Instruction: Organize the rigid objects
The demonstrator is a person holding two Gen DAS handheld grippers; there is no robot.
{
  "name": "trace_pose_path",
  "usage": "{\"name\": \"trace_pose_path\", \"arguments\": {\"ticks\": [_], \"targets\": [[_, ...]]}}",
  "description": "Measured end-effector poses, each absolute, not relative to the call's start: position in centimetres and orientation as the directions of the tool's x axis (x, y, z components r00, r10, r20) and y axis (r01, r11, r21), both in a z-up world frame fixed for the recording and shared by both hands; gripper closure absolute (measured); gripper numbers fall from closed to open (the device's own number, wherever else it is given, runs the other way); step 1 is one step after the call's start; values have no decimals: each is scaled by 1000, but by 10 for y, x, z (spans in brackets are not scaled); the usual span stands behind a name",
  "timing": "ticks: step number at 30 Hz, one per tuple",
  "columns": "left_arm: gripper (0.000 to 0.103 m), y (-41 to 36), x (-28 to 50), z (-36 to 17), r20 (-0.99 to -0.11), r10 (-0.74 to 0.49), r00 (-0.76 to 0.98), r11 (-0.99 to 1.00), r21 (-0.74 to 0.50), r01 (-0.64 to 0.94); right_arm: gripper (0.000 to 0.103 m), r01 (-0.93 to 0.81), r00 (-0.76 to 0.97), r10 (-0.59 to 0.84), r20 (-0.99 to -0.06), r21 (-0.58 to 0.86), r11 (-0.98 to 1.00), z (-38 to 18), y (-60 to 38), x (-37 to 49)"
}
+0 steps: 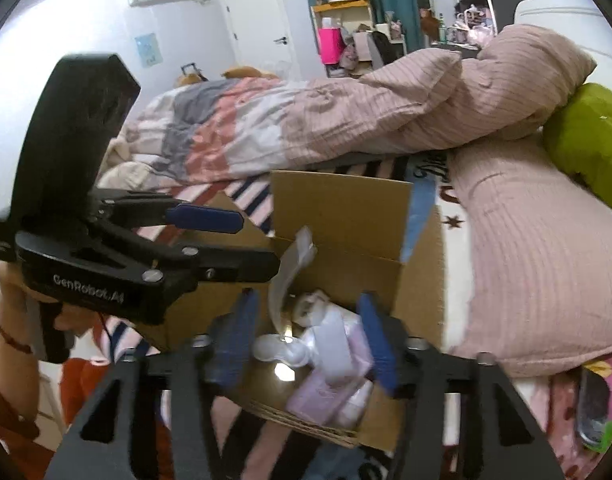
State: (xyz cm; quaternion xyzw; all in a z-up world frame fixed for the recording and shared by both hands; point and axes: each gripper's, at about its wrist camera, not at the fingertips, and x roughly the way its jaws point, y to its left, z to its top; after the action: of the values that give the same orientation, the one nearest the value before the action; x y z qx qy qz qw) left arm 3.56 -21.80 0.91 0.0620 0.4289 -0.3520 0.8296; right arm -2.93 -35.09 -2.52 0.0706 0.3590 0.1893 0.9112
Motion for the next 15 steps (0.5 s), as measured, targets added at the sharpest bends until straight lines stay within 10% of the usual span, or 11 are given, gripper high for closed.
{"name": "trace_pose_path", "arguments": {"ticks": [15], "targets": [[3,-134,-24,62,-540,-424,727,898,-142,418,2,-307,842,351,-410,171,936,13,-338,-62]]}}
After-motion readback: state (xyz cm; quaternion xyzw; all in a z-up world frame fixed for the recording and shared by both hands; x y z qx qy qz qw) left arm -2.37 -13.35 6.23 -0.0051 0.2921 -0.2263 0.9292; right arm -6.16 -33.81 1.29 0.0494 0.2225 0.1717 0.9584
